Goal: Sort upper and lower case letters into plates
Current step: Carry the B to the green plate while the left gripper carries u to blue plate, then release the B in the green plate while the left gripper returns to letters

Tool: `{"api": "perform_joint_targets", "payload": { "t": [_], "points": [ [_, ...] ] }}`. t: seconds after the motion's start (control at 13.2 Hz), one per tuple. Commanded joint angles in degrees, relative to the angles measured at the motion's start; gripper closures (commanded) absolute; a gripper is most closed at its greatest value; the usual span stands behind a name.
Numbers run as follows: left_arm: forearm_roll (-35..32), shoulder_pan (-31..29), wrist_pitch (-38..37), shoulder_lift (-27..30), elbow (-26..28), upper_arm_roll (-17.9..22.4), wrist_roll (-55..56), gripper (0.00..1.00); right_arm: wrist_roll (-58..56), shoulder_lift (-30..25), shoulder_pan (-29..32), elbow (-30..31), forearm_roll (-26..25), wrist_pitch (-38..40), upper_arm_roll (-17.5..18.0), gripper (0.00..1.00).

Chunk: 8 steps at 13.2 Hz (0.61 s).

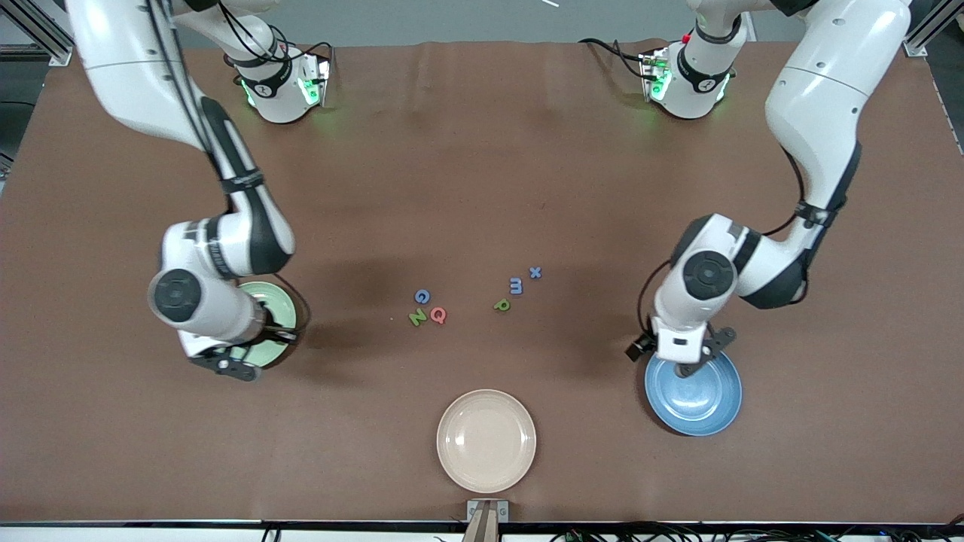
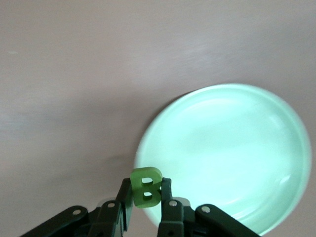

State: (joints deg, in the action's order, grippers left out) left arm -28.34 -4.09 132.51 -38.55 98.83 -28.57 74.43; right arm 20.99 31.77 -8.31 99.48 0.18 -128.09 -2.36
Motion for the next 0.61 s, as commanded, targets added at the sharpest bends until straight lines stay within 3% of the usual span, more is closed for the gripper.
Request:
{"api": "perform_joint_targets", "payload": {
  "t": [0.0,0.08,0.15,0.23,0.3,0.53],
  "points": [
    [-0.5,-0.6,-0.4,3.7,5.4,-5.3,2.1,0.08,-6.0,-2.2,3.6,12.0,-0.5,-12.0,1.4,1.0],
    [-0.8,-0.3,-0.4,3.7,6.1,-7.5,1.8,0.09,-6.6,-1.8,4.5,14.1,-0.5,-15.5,1.4,0.97],
    [-1.2,-0.1,-0.1,3.5,7.0,-9.4,1.3,0.08,-6.7,-1.8,4.7,14.1,-0.5,-15.3,1.4,0.76],
    [-1.4,0.5,-0.1,3.0,7.3,-11.1,1.2,0.09,-6.7,-1.9,4.7,13.6,-0.5,-14.0,1.4,0.25],
    [-1.5,2.7,-0.1,2.3,7.5,-11.3,1.1,0.08,-6.7,-2.1,4.7,12.3,-0.4,-11.5,1.5,0.0],
    [-5.8,6.6,0.1,0.0,7.4,-11.3,1.1,0.09,-4.6,-2.0,3.7,4.5,0.7,-1.0,1.8,0.0]
  ]
}}
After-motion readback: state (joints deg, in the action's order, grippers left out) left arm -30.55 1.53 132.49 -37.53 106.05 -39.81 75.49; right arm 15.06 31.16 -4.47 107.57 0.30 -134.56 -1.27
